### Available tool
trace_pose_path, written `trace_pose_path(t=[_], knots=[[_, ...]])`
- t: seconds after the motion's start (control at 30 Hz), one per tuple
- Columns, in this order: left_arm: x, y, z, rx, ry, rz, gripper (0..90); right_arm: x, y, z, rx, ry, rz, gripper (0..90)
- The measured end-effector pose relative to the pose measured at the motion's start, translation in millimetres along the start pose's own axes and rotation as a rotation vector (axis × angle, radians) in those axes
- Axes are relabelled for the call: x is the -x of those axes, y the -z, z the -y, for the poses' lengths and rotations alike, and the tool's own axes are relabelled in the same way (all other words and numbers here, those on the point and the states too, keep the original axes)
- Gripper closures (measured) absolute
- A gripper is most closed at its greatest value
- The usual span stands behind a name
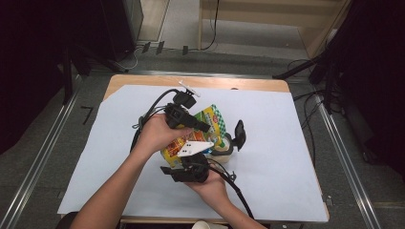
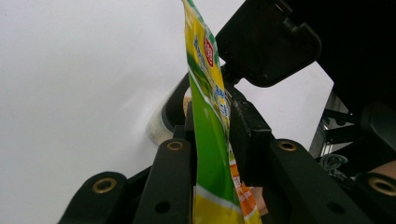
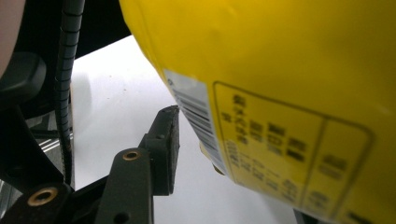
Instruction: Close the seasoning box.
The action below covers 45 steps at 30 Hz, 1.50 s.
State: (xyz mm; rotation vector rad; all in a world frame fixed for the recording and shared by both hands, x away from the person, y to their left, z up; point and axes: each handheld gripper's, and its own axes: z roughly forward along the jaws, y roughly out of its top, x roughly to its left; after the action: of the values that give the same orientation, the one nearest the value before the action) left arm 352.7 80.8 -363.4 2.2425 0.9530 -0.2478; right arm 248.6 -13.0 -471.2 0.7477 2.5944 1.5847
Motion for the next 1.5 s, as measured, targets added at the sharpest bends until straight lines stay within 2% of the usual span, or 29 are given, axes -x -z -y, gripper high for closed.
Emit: trace_pose_path(t=[0.17, 0.27, 0.43, 0.7, 0.77, 0.93, 1.03, 1.07, 1.13, 1.23, 1.37, 1.5], knots=[[-0.4, -0.3, 0.3, 0.0, -0.005, 0.009, 80.3, 1.3, -1.1, 1.9, -0.007, -0.007, 0.007, 53.3], [-0.9, -1.2, 1.4, -0.006, -0.029, 0.017, 81.3, 5.0, -2.3, 4.3, -0.009, -0.03, 0.009, 50.6], [-0.9, -0.9, 2.1, 0.001, -0.049, 0.01, 81.9, 6.5, -3.6, 5.5, -0.016, -0.026, 0.015, 49.7], [-5.2, -0.5, 4.3, -0.003, -0.03, 0.031, 82.2, 4.9, -6.0, 6.4, -0.026, -0.025, 0.012, 49.2], [-6.2, -0.3, 6.6, 0.011, -0.026, 0.046, 82.2, 4.5, -7.0, 6.8, -0.032, -0.021, 0.017, 48.9], [-8.0, 0.4, 12.4, 0.028, -0.019, 0.049, 82.2, 5.6, -9.8, 7.9, -0.043, -0.018, 0.018, 49.4], [-10.1, 1.7, 15.6, 0.039, -0.024, 0.057, 82.0, 5.3, -11.4, 8.4, -0.047, -0.009, 0.021, 49.5], [-11.3, 3.0, 19.2, 0.062, -0.045, 0.053, 82.5, 5.3, -12.4, 8.4, -0.05, -0.008, 0.02, 49.8], [-11.8, 3.6, 20.9, 0.074, -0.048, 0.054, 82.9, 5.8, -13.3, 8.1, -0.05, -0.015, 0.018, 49.9], [-15.0, 4.8, 25.7, 0.086, -0.041, 0.083, 83.1, 5.2, -14.9, 8.6, -0.051, -0.018, 0.019, 49.9], [-20.9, 8.1, 33.5, 0.093, -0.019, 0.117, 86.5, 0.7, -19.2, 11.2, -0.072, 0.012, 0.032, 50.0], [-20.3, 11.6, 36.7, 0.094, -0.012, 0.105, 89.6, -0.7, -22.1, 13.2, -0.079, 0.012, 0.033, 50.2]])
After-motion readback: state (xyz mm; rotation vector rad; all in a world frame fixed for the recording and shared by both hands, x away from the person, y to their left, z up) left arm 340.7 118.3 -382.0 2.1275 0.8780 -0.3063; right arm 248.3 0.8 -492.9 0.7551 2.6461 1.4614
